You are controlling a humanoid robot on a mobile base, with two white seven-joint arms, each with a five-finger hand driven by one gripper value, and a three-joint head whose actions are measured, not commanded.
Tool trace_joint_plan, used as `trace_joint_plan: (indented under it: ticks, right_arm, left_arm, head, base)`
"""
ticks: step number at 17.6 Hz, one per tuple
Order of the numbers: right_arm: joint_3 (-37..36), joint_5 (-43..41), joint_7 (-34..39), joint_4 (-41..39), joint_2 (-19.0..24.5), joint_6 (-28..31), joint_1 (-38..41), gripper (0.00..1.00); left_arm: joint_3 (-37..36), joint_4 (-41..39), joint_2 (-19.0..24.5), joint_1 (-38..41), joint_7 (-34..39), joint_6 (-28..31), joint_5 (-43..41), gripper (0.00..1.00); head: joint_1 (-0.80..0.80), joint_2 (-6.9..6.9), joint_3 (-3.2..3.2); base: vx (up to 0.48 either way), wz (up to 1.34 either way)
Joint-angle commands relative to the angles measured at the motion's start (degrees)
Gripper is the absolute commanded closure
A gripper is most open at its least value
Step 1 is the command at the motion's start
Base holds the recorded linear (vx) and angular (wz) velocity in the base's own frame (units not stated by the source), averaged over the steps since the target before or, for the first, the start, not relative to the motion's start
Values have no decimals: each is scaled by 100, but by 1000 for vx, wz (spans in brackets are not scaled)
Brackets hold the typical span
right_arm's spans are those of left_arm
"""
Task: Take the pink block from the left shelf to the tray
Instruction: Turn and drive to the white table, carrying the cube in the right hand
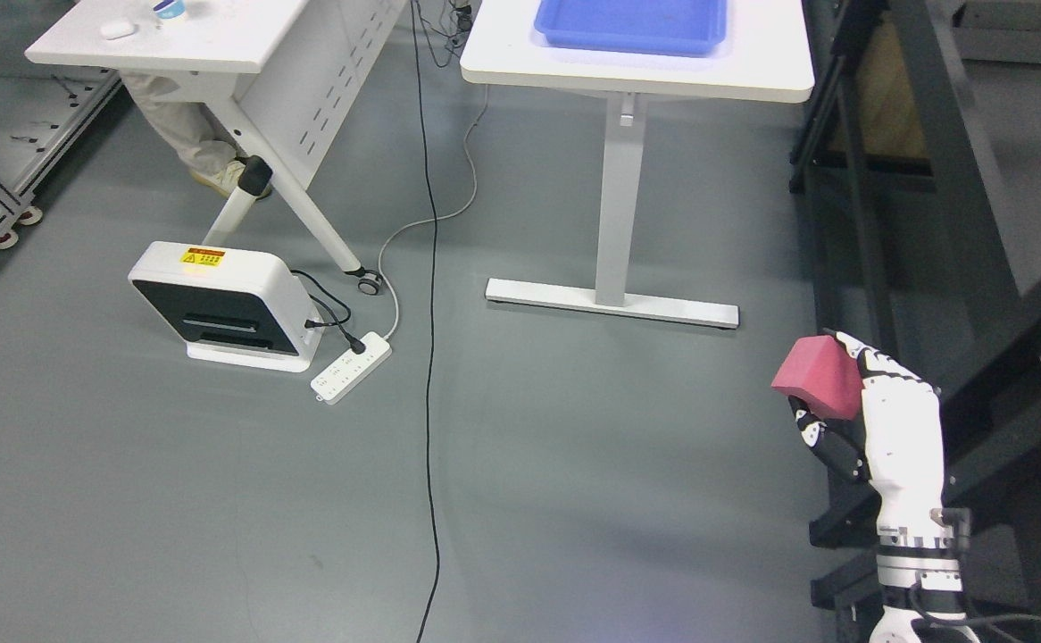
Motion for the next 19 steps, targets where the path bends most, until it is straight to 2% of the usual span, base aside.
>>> trace_joint_plan:
  ticks: [1,6,19]
  right_arm:
    - [33,-1,-11,5,-5,-32,22,98]
    - [33,-1,-11,5,4,-32,22,98]
    - [94,-19,15,5,4,-32,31,98]
  left_arm:
    - [0,0,100,52,3,-5,-9,0]
    - [0,0,100,52,3,-5,-9,0]
    - [0,0,100,52,3,-5,-9,0]
  head:
    - [0,0,0]
    - [0,0,0]
    - [0,0,0]
  base:
    - [190,375]
    - [272,207]
    - [405,52]
